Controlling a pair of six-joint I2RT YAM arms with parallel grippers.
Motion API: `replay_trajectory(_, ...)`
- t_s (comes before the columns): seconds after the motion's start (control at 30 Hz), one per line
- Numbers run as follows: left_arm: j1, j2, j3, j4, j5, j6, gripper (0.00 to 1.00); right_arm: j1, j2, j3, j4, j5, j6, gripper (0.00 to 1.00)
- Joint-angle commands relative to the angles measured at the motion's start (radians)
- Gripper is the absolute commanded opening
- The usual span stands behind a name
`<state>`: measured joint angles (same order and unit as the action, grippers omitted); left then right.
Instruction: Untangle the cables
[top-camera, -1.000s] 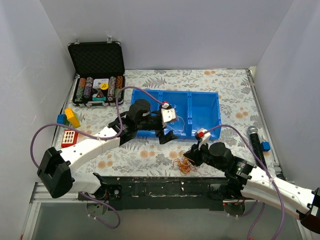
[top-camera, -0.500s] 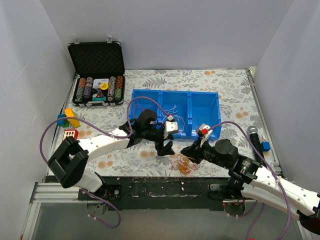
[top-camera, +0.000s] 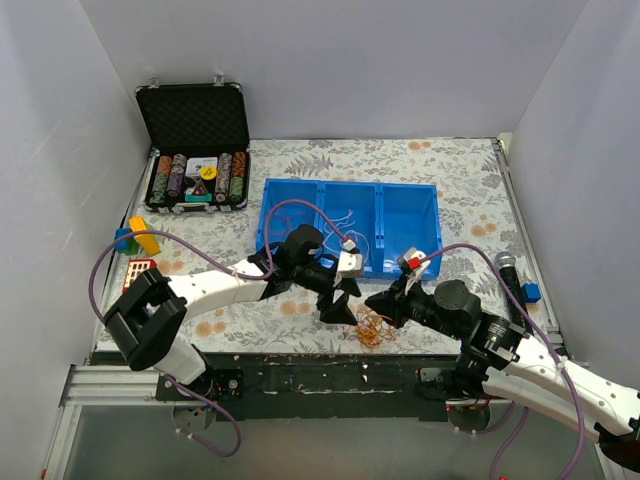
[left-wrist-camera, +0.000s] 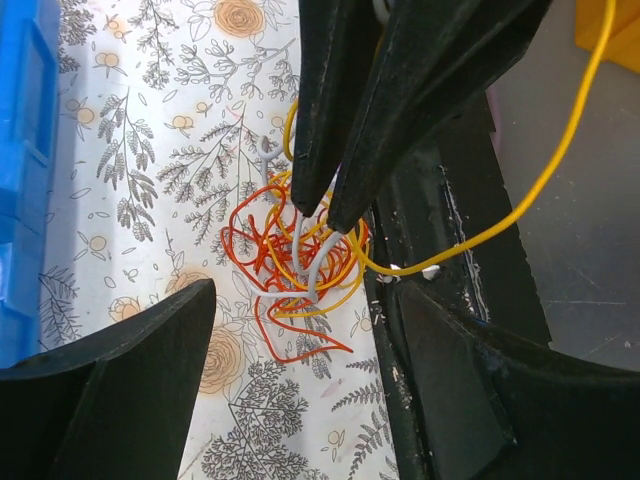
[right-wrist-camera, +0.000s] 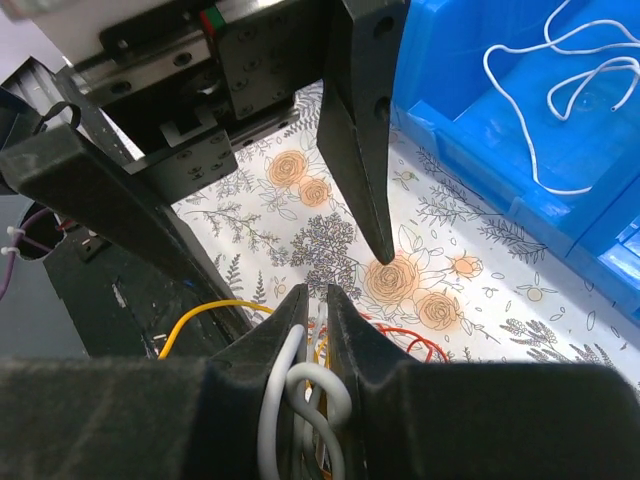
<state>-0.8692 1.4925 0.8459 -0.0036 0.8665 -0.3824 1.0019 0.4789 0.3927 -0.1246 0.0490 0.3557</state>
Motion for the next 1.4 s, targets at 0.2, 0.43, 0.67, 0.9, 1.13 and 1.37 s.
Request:
replay_trajectory(0.2, -0.044, 0.077, 0.025, 0.105, -0.017, -0.052, 0.55, 0.003, -0.036, 0.029, 0.065, 0.051, 0.019, 0.18)
replay_trajectory(0.43, -0.05, 0.094, 0.033, 0.156, -0.086, -0.064, 0.19, 0.004, -0.034, 0.031, 0.069, 0.069, 0.019, 0.17)
replay_trajectory(0.67, -0.044, -0.012, 0.025, 0.018, -0.306, 0.004, 0.0, 0.001, -0.078, 0.023, -0.03, 0.12, 0.031, 0.15)
replay_trajectory(0.9, -0.002, -0.225, -0.064, -0.047, -0.494, -0.082, 0.0, 0.003, -0.125, -0.012, -0.102, 0.129, 0.071, 0.14)
replay_trajectory(1.13, 0.007, -0.33, 0.07, -0.108, -0.42, -0.118, 0.0, 0.003, 0.021, -0.067, -0.086, 0.074, 0.091, 0.33)
replay_trajectory(1.37, 0.006, -0.342, 0.15, -0.134, -0.304, -0.161, 0.0, 0.003, 0.066, 0.04, -0.093, 0.121, 0.026, 0.75)
